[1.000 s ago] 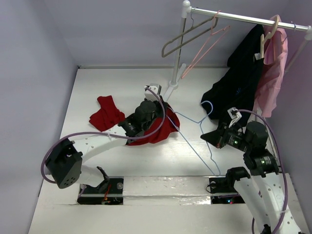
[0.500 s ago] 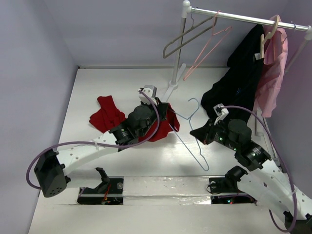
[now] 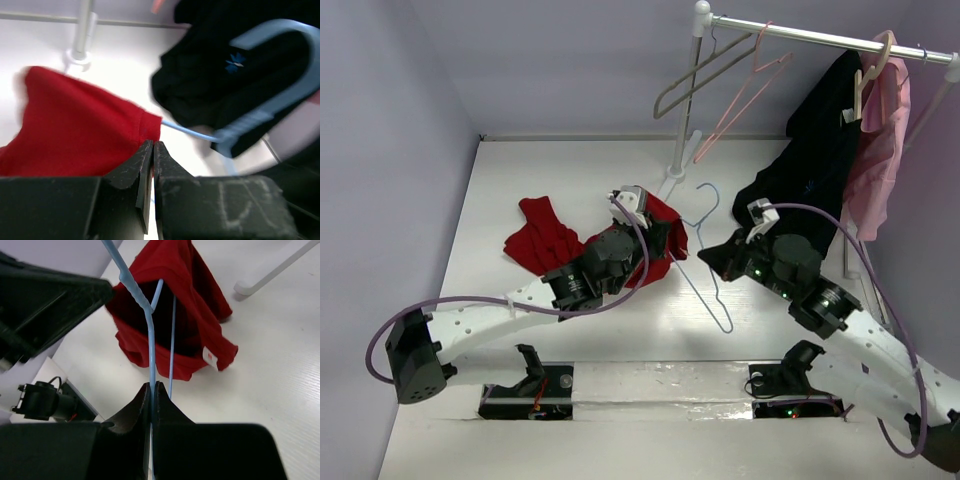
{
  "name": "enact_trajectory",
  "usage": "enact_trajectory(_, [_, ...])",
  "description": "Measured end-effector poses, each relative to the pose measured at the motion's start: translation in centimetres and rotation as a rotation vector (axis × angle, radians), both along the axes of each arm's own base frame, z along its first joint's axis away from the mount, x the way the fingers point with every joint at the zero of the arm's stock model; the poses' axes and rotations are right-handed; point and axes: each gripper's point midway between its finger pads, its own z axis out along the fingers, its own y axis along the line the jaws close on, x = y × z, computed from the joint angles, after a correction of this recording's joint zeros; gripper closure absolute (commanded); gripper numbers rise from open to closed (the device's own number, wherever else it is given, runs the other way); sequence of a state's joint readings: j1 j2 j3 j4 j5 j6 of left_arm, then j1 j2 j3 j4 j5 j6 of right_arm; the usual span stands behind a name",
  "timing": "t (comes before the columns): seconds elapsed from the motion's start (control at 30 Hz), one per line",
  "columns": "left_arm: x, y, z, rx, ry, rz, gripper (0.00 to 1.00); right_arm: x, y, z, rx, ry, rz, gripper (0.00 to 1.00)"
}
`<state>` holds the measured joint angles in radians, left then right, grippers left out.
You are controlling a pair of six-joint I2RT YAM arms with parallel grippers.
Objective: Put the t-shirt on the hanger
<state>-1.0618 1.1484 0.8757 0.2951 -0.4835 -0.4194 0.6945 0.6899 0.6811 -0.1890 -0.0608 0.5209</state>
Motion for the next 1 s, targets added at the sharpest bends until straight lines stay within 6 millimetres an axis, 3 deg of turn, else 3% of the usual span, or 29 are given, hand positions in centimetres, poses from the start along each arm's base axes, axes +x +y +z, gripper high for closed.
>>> enact_trajectory(0.17, [-3.3,-2.1,0.5,-0.003,-0.010,-0.100,1.00,1.6,2.0,-0.8,-0.020,-0.011,-0.004,1.00])
enact_trajectory(0.3, [-5.5,-2.7,1.7,-0.006,-0.033,-0.153,1.00,2.8,3.1,0.9,0.037,-0.086,-0.006,1.00])
enact_trajectory(0.47, [-6.2,-1.7,5.3,-0.071,-0.074,-0.153,1.00,3.8,4.3,2.4,0.132,-0.180,0.000,1.00])
enact_trajectory(0.6, [-6.5,-1.1,6.9,-0.100,-0.086,-0.151,1.00,4.0,4.5,2.4,0.175,-0.229,-0.001,1.00])
enact_trajectory(0.63, [-6.5,-1.1,6.9,-0.099,-0.085,-0.152,0.97,4.1,4.6,2.6,0.184,-0.242,0.000,1.00])
enact_trajectory(0.67, [-6.6,-1.2,6.9,-0.091,-0.082,-0.155,0.80,4.2,4.7,3.3,0.206,-0.267,-0.001,1.00])
enact_trajectory(0.7, [-6.7,-1.2,7.0,-0.084,-0.081,-0.156,0.80,4.2,4.7,3.4,0.211,-0.273,0.000,1.00])
enact_trajectory(0.73, [-6.6,-1.2,7.1,-0.082,-0.076,-0.148,0.60,4.0,4.9,3.8,0.227,-0.289,0.007,1.00])
enact_trajectory(0.83, [-6.1,-0.3,7.5,-0.074,-0.070,-0.095,0.38,2.8,4.5,4.2,0.253,-0.325,0.018,1.00])
enact_trajectory(1.0, [-3.9,2.1,10.5,-0.137,-0.080,0.041,0.33,0.5,3.2,5.0,0.293,-0.377,0.033,1.00])
